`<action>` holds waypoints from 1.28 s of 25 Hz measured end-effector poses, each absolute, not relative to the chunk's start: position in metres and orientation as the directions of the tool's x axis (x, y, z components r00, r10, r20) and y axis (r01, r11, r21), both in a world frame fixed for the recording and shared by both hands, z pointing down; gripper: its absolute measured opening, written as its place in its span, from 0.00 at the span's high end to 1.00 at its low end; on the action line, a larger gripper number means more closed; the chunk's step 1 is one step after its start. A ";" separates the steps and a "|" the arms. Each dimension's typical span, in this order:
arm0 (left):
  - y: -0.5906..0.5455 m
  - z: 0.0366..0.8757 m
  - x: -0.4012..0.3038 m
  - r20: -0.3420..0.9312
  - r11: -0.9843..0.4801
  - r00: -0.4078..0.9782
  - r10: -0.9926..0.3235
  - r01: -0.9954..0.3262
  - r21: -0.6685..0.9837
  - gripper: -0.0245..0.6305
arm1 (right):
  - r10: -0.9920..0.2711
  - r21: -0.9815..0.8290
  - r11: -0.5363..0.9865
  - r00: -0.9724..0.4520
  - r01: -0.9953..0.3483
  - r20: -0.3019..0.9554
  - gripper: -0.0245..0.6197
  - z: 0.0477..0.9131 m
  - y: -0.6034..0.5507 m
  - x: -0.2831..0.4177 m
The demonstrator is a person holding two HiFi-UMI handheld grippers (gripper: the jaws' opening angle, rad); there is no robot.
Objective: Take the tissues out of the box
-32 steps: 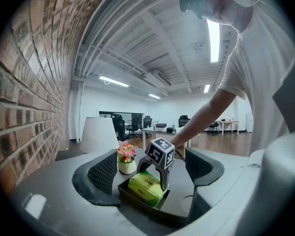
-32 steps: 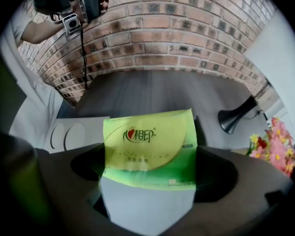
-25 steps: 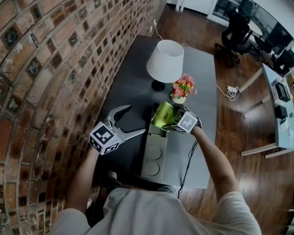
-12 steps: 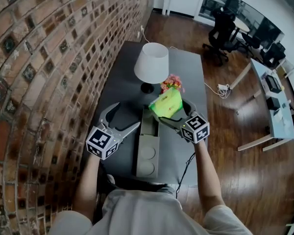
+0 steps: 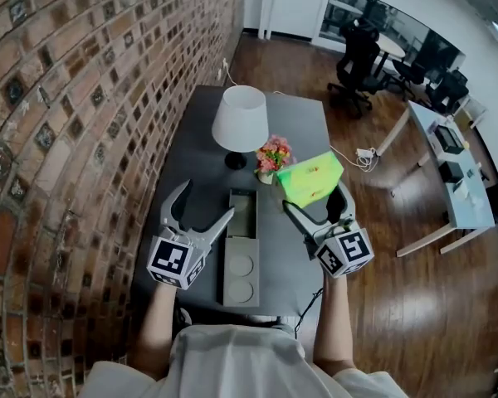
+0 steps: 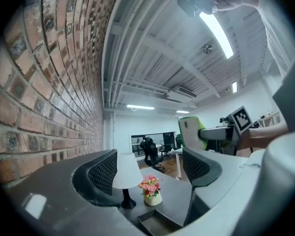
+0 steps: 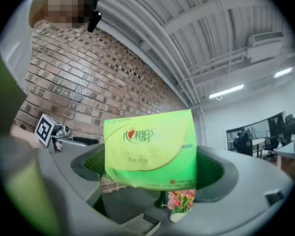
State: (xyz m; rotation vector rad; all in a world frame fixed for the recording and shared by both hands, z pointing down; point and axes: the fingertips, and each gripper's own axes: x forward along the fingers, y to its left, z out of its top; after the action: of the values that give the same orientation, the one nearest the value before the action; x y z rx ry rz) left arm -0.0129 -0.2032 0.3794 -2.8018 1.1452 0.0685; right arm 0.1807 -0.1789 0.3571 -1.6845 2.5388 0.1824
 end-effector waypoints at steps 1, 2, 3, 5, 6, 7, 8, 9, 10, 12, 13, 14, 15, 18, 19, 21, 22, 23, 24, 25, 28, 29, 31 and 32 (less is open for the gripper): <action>-0.201 0.374 -0.012 -0.103 -0.697 0.702 -0.704 -0.712 -0.084 0.35 | -0.917 0.059 0.359 -0.364 -0.931 -0.164 0.12 0.350 -0.172 0.184; -0.199 0.368 -0.012 -0.121 -0.686 0.690 -0.714 -0.724 -0.078 0.35 | -0.922 0.067 0.334 -0.341 -0.940 -0.185 0.12 0.344 -0.165 0.187; -0.198 0.364 -0.012 -0.136 -0.674 0.677 -0.723 -0.735 -0.071 0.36 | -0.927 0.073 0.308 -0.316 -0.949 -0.203 0.12 0.340 -0.158 0.190; -0.196 0.364 -0.014 -0.156 -0.650 0.649 -0.744 -0.758 -0.052 0.37 | -0.940 0.077 0.239 -0.250 -0.968 -0.231 0.12 0.335 -0.146 0.198; -0.196 0.366 -0.015 -0.160 -0.638 0.636 -0.755 -0.769 -0.041 0.37 | -0.949 0.075 0.194 -0.206 -0.978 -0.240 0.12 0.335 -0.140 0.203; -0.195 0.368 -0.016 -0.163 -0.629 0.625 -0.763 -0.777 -0.034 0.37 | -0.956 0.074 0.149 -0.163 -0.986 -0.245 0.12 0.337 -0.134 0.207; -0.192 0.370 -0.015 -0.164 -0.622 0.619 -0.768 -0.782 -0.037 0.37 | -0.961 0.072 0.112 -0.126 -0.991 -0.246 0.12 0.340 -0.126 0.209; -0.189 0.371 -0.014 -0.165 -0.619 0.617 -0.769 -0.784 -0.047 0.37 | -0.965 0.067 0.086 -0.100 -0.994 -0.243 0.12 0.344 -0.119 0.211; -0.186 0.372 -0.011 -0.166 -0.618 0.618 -0.768 -0.784 -0.062 0.37 | -0.968 0.059 0.071 -0.083 -0.996 -0.239 0.12 0.350 -0.113 0.211; -0.179 0.373 -0.007 -0.165 -0.616 0.622 -0.765 -0.782 -0.093 0.37 | -0.971 0.036 0.064 -0.070 -0.997 -0.230 0.12 0.362 -0.102 0.208; -0.177 0.374 -0.006 -0.164 -0.614 0.622 -0.766 -0.783 -0.100 0.37 | -0.971 0.026 0.065 -0.069 -0.998 -0.229 0.12 0.368 -0.098 0.206; -0.175 0.375 -0.006 -0.164 -0.612 0.619 -0.768 -0.785 -0.097 0.37 | -0.971 0.021 0.066 -0.069 -0.998 -0.228 0.12 0.373 -0.095 0.204; -0.173 0.377 -0.005 -0.164 -0.611 0.616 -0.770 -0.787 -0.087 0.38 | -0.971 0.020 0.065 -0.068 -0.998 -0.228 0.12 0.377 -0.093 0.203; -0.167 0.381 -0.001 -0.158 -0.615 0.620 -0.769 -0.784 -0.082 0.38 | -0.972 0.026 0.057 -0.062 -0.998 -0.227 0.12 0.384 -0.088 0.201; -0.166 0.381 0.000 -0.155 -0.617 0.623 -0.767 -0.782 -0.091 0.38 | -0.972 0.029 0.054 -0.059 -0.998 -0.228 0.12 0.384 -0.088 0.202; -0.166 0.382 0.001 -0.158 -0.610 0.619 -0.769 -0.785 -0.108 0.38 | -0.972 0.041 0.045 -0.053 -0.998 -0.227 0.12 0.383 -0.088 0.204; -0.166 0.383 0.000 -0.159 -0.603 0.613 -0.774 -0.790 -0.111 0.38 | -0.973 0.052 0.041 -0.051 -0.998 -0.225 0.12 0.382 -0.088 0.205; -0.167 0.383 -0.001 -0.157 -0.594 0.605 -0.781 -0.796 -0.113 0.38 | -0.973 0.063 0.038 -0.051 -0.997 -0.223 0.12 0.381 -0.089 0.206; -0.167 0.384 -0.003 -0.153 -0.585 0.597 -0.787 -0.802 -0.117 0.38 | -0.974 0.072 0.035 -0.051 -0.997 -0.222 0.12 0.380 -0.089 0.206; -0.167 0.385 -0.004 -0.148 -0.578 0.591 -0.793 -0.807 -0.123 0.38 | -0.974 0.076 0.033 -0.049 -0.997 -0.222 0.12 0.380 -0.090 0.207; -0.166 0.385 -0.005 -0.137 -0.567 0.584 -0.800 -0.811 -0.145 0.38 | -0.975 0.077 0.020 -0.037 -0.997 -0.221 0.12 0.380 -0.089 0.210; -0.166 0.385 -0.005 -0.137 -0.566 0.583 -0.801 -0.811 -0.146 0.38 | -0.975 0.076 0.017 -0.033 -0.997 -0.220 0.12 0.380 -0.089 0.210; -0.167 0.387 -0.006 -0.142 -0.564 0.579 -0.803 -0.815 -0.130 0.38 | -0.975 0.077 0.014 -0.031 -0.997 -0.220 0.12 0.381 -0.090 0.209; -0.168 0.389 -0.006 -0.141 -0.564 0.576 -0.805 -0.817 -0.120 0.38 | -0.975 0.080 0.015 -0.032 -0.997 -0.220 0.12 0.380 -0.091 0.208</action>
State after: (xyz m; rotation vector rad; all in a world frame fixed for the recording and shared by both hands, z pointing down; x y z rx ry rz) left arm -0.0061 -0.1684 0.3890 -2.6332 1.3678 0.1039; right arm 0.2076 -0.0914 0.3803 -2.1116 2.1618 0.3228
